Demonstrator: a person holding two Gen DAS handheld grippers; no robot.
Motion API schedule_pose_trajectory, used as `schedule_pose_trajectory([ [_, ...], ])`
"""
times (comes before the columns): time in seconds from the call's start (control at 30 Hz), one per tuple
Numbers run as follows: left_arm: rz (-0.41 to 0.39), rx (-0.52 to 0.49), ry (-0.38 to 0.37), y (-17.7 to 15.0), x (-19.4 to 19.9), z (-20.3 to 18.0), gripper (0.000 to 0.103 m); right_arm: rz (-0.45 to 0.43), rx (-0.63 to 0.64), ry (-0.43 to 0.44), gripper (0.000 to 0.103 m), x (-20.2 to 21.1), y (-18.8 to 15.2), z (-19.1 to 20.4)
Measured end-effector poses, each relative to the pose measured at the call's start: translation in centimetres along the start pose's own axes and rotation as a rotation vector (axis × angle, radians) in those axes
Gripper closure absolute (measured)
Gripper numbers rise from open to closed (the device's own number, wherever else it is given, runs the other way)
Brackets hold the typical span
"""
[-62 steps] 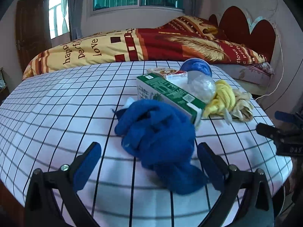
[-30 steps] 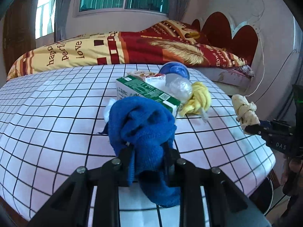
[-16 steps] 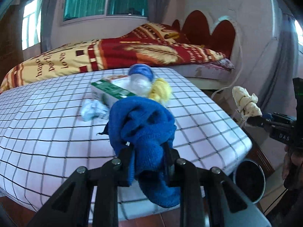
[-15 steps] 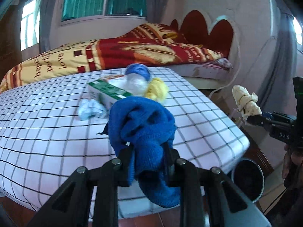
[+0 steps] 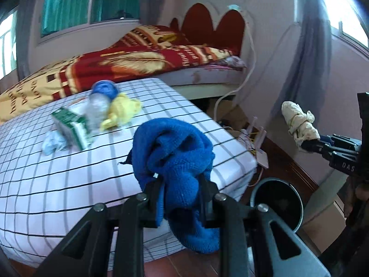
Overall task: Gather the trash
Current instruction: 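Carry blue cloth and beige cloth over the black bin with both tools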
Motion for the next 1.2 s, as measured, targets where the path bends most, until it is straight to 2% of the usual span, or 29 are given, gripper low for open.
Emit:
schedule_pose_trajectory([
  [0.47,0.043,-0.154,-0.120,-0.5,-2.2,-10.6,0.079,0.015,-0.107,-0.082,0.074,2.8,-5.7,-8.2],
  [1.03,0.142,-0.320,-0.280,-3.6,-6.0,-21.6,0.079,0.099,-0.162,-0.138,0.074,3.1,-13.3,-14.0],
  [1.2,0.177,-0.364,-0.316,-4.8,-7.5,-23.8,0.079,0.138,-0.151,-0.139,0.074,2.4,-15.1,-14.5],
])
Point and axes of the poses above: each gripper's, at about its wrist camera, not at the fingertips, and x roughly against the way its jaws point, z to its left, y to its top, the point moved 10 cm from there along -x, roughly the way its jaws point, and after that the axes turned 9 degrees about z, right-handed, at the moved point
